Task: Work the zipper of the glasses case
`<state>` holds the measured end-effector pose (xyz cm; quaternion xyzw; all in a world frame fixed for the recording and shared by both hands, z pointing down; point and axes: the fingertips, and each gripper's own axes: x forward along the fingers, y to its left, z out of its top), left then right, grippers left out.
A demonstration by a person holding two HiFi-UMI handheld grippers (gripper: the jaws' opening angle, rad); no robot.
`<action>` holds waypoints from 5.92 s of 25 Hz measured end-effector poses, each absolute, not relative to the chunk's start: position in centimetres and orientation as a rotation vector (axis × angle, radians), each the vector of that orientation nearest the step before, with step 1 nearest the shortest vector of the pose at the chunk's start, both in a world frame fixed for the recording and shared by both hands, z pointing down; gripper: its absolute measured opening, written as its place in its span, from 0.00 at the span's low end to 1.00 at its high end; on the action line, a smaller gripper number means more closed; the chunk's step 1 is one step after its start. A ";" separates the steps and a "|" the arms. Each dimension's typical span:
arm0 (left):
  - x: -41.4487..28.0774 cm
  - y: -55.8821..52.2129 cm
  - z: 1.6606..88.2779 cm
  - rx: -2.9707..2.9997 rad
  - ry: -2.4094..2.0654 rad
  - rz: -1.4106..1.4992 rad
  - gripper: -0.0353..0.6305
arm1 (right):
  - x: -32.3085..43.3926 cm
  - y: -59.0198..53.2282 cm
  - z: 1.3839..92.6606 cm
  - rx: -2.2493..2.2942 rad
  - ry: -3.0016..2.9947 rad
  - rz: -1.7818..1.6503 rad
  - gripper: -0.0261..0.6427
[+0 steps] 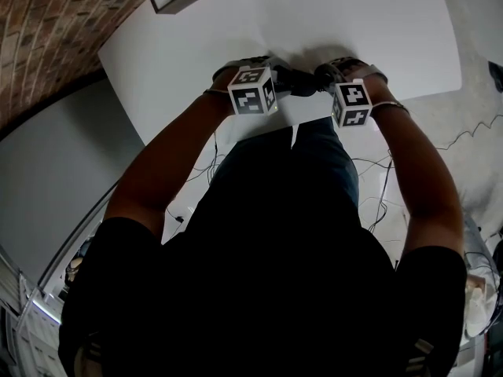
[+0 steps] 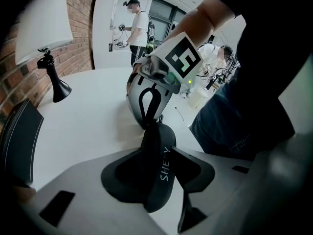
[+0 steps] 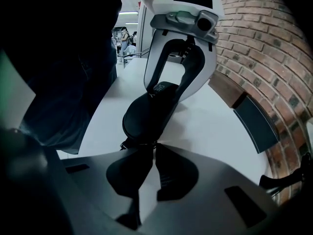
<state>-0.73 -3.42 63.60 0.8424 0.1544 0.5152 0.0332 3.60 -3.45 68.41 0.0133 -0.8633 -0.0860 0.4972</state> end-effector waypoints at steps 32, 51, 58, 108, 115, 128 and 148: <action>-1.0 -3.4 63.6 2.625 0.380 1.609 0.31 | 5.8 -2.6 66.9 0.365 -2.164 0.276 0.05; -0.8 -3.4 63.5 2.643 0.394 1.627 0.30 | 4.7 -3.6 67.4 0.231 -2.262 0.976 0.13; -0.7 -3.5 63.5 2.645 0.405 1.625 0.29 | 4.4 -3.7 67.6 0.121 -2.248 1.079 0.07; -0.7 -3.1 63.9 2.634 0.313 1.626 0.28 | 5.4 -0.2 68.0 0.610 -2.101 1.425 0.04; -0.6 -2.9 63.8 2.657 0.349 1.616 0.27 | 6.4 1.3 67.4 0.729 -2.137 1.157 0.04; -0.7 -2.8 63.7 2.667 0.400 1.610 0.27 | 5.7 -1.8 67.6 0.464 -2.172 0.470 0.16; -0.9 -2.8 63.8 2.673 0.419 1.599 0.26 | 3.8 -1.0 68.8 -0.014 -2.068 0.100 0.04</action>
